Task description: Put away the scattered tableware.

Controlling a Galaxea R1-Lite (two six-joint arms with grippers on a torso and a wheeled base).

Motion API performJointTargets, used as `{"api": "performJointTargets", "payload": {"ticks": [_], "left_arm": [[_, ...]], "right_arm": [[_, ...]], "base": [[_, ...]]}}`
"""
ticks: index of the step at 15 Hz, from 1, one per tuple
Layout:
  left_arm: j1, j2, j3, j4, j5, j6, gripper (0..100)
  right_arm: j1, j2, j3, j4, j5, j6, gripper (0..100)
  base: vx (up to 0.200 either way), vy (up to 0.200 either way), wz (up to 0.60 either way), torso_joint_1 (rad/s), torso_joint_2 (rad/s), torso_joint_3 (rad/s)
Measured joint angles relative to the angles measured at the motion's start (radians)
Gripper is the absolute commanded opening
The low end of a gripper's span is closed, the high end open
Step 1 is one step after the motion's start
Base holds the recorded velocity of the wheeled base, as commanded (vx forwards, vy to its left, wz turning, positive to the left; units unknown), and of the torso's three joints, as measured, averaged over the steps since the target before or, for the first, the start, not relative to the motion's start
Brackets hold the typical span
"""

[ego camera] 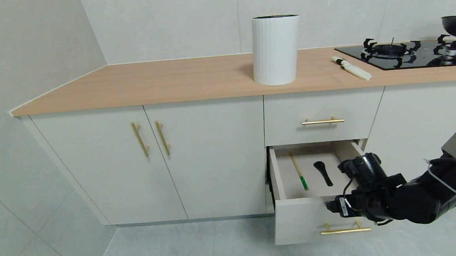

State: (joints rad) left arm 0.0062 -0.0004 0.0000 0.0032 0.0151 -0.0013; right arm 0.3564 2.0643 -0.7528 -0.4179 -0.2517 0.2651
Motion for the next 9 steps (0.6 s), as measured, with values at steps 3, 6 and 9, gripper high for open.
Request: {"api": "performJointTargets", "payload": {"ticks": [3, 6, 9], "left_arm": [[0.000, 0.000, 0.000, 0.000, 0.000, 0.000, 100], [-0.001, 0.000, 0.000, 0.000, 0.000, 0.000, 100], [0.000, 0.000, 0.000, 0.000, 0.000, 0.000, 100]], "right_arm": [[-0.018, 0.019, -0.056, 0.006, -0.003, -0.040, 100], [-0.028, 0.044, -0.126, 0.003, -0.007, -0.060, 100], [-0.038, 0.087, -0.205, 0.006, -0.007, -0.090, 100]], "base": [[0.000, 0.000, 0.00, 0.000, 0.00, 0.000], [0.000, 0.000, 0.00, 0.000, 0.00, 0.000], [0.000, 0.000, 0.00, 0.000, 0.00, 0.000]]}}
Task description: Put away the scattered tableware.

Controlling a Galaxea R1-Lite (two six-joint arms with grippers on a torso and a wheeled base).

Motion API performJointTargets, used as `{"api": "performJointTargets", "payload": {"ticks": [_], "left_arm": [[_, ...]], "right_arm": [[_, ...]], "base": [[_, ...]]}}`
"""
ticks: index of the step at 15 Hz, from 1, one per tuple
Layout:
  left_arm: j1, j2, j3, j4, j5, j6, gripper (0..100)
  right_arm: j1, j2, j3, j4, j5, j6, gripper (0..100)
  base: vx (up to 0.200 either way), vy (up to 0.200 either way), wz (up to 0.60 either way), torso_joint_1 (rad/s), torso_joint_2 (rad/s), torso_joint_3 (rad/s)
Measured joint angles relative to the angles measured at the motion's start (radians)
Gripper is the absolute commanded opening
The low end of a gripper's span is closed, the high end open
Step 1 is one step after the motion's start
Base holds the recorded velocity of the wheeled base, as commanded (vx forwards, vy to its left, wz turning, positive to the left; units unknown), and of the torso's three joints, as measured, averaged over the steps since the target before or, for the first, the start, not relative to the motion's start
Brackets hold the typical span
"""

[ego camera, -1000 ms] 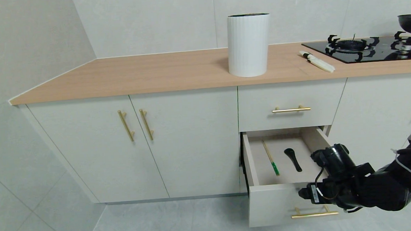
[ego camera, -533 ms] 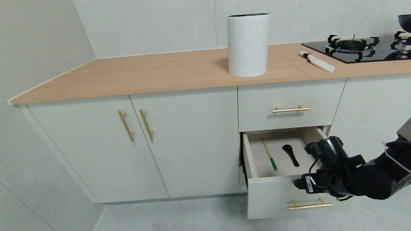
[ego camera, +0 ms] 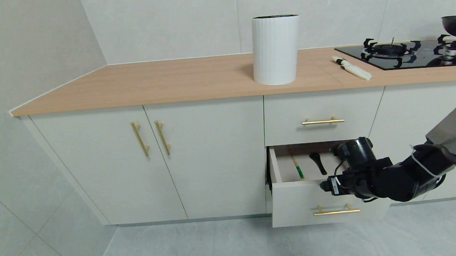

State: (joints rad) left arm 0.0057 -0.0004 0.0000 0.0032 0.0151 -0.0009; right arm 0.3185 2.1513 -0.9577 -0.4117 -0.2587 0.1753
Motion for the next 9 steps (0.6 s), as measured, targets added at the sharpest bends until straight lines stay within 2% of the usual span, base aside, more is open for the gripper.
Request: {"api": "performJointTargets", "payload": {"ticks": [9], "left_arm": [[0.000, 0.000, 0.000, 0.000, 0.000, 0.000, 100]], "right_arm": [[-0.042, 0.152, -0.237, 0.009, 0.001, -0.016, 100]], "base": [[0.000, 0.000, 0.00, 0.000, 0.00, 0.000]]}}
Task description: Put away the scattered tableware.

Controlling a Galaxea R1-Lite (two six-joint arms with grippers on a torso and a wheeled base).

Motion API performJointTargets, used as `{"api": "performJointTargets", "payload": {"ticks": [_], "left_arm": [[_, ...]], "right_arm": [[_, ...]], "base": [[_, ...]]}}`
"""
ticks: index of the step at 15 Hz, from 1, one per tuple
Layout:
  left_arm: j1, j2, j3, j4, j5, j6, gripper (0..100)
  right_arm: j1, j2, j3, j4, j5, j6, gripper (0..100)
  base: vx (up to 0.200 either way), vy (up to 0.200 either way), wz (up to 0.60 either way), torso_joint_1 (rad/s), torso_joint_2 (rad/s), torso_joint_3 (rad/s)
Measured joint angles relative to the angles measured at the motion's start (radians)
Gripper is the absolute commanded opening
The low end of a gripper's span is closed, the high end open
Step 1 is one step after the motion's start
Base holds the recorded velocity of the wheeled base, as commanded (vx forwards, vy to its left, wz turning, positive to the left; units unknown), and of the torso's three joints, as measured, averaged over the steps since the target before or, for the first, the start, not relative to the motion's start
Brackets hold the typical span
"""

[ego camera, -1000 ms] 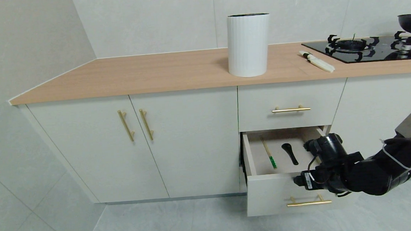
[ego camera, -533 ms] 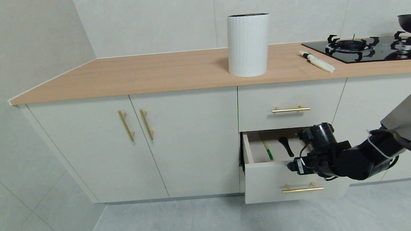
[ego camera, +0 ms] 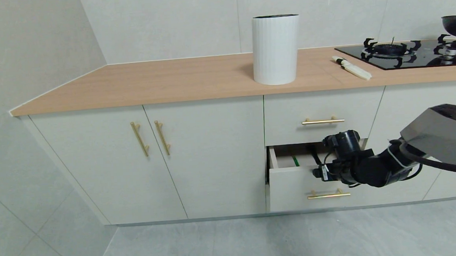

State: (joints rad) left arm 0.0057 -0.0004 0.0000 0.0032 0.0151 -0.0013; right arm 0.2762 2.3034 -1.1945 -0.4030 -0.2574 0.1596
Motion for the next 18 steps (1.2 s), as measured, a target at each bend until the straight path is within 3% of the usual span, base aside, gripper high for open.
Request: {"api": "performJointTargets", "payload": {"ticks": [7, 18], "left_arm": [[0.000, 0.000, 0.000, 0.000, 0.000, 0.000, 100], [0.000, 0.000, 0.000, 0.000, 0.000, 0.000, 100]], "right_arm": [[-0.045, 0.077, -0.132, -0.016, 0.001, 0.004, 100], [-0.080, 0.173, -0.208, -0.160, 0.005, 0.008, 100]], "base": [[0.000, 0.000, 0.00, 0.000, 0.00, 0.000], [0.000, 0.000, 0.00, 0.000, 0.00, 0.000]]}}
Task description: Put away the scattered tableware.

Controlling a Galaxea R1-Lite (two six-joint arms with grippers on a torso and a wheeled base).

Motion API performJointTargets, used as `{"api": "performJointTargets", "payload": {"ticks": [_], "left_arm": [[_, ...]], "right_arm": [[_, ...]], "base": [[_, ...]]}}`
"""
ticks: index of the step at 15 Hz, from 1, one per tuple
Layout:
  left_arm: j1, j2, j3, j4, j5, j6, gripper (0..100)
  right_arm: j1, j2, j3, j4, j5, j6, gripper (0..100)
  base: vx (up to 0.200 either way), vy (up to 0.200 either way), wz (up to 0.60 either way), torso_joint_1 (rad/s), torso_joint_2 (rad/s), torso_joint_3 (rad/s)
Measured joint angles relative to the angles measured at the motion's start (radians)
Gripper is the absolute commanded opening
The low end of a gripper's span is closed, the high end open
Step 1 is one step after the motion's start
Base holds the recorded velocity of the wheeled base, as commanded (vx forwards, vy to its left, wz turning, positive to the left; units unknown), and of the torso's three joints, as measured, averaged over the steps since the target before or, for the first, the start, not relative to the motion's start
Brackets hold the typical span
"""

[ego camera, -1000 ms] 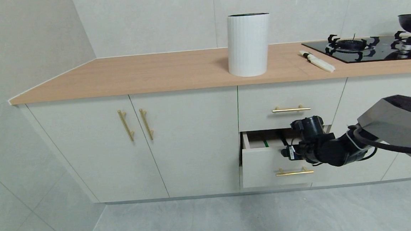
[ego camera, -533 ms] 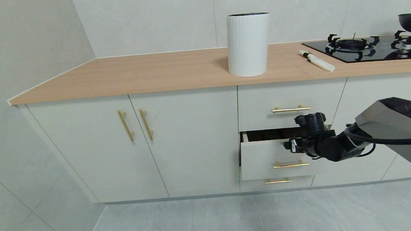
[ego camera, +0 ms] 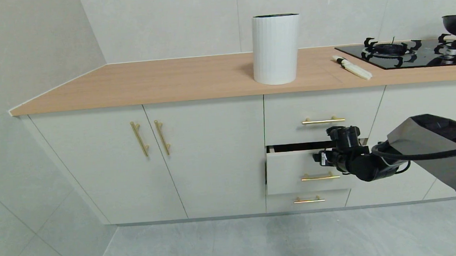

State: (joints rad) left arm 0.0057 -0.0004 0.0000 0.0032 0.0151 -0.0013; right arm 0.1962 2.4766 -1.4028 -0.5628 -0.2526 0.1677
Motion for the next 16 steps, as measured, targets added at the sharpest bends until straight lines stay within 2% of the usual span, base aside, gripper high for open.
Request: {"api": "performJointTargets", "payload": {"ticks": [10, 16], "left_arm": [[0.000, 0.000, 0.000, 0.000, 0.000, 0.000, 100], [0.000, 0.000, 0.000, 0.000, 0.000, 0.000, 100]], "right_arm": [[-0.001, 0.082, -0.125, -0.002, -0.009, 0.067, 100], [-0.002, 0.121, -0.166, -0.110, -0.021, 0.080, 100]], "base": [[0.000, 0.000, 0.00, 0.000, 0.00, 0.000], [0.000, 0.000, 0.00, 0.000, 0.00, 0.000]]}}
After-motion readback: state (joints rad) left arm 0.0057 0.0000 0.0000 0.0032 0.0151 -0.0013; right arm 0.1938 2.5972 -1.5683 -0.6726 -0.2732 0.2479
